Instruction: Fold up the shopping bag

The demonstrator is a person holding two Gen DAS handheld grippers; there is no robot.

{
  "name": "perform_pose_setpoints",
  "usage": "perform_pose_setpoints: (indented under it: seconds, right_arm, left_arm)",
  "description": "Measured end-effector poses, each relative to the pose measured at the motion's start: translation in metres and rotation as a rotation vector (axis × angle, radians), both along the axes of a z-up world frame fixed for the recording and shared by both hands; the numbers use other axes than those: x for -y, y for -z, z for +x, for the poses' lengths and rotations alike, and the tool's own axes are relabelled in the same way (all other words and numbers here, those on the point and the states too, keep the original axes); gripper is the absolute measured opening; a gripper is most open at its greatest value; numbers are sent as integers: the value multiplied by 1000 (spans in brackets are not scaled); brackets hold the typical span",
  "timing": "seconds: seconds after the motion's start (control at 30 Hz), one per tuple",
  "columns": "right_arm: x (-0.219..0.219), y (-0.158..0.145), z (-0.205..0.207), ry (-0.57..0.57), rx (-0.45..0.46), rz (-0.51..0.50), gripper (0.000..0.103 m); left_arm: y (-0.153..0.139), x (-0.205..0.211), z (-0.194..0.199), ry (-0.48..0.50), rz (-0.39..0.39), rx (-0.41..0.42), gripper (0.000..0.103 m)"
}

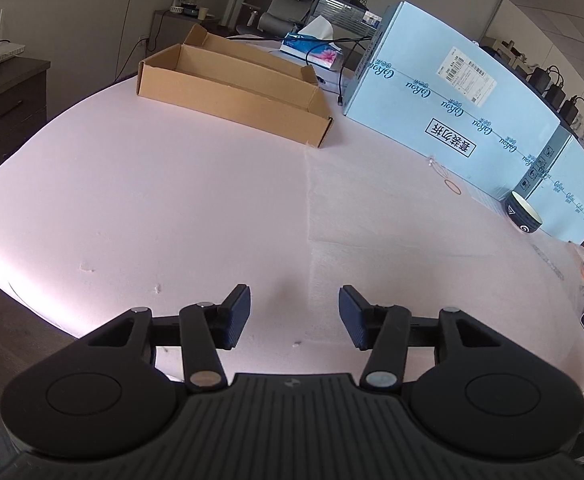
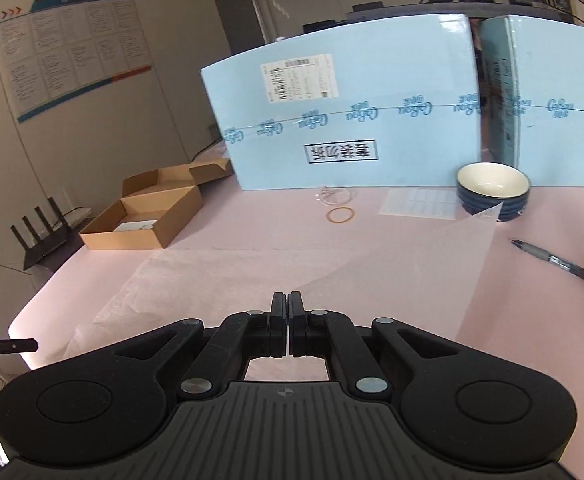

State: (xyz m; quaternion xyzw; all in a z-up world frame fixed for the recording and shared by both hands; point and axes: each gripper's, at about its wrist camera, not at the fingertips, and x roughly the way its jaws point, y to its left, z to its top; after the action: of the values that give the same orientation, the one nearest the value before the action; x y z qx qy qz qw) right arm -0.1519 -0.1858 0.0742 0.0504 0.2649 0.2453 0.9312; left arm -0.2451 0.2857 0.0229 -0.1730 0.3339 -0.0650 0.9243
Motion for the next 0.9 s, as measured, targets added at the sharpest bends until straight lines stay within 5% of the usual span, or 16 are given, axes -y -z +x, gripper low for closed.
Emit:
perform_pose_setpoints:
  seconds: [0.37, 0.9]
  right_arm:
    - [-182, 29, 44, -467, -116, 60, 2]
    - [-251, 55, 44, -650, -286, -40, 2]
  left_arm:
    - [23, -32, -19, -53, -108, 55, 47]
    - [42, -54, -20, -28, -195, 76, 48]
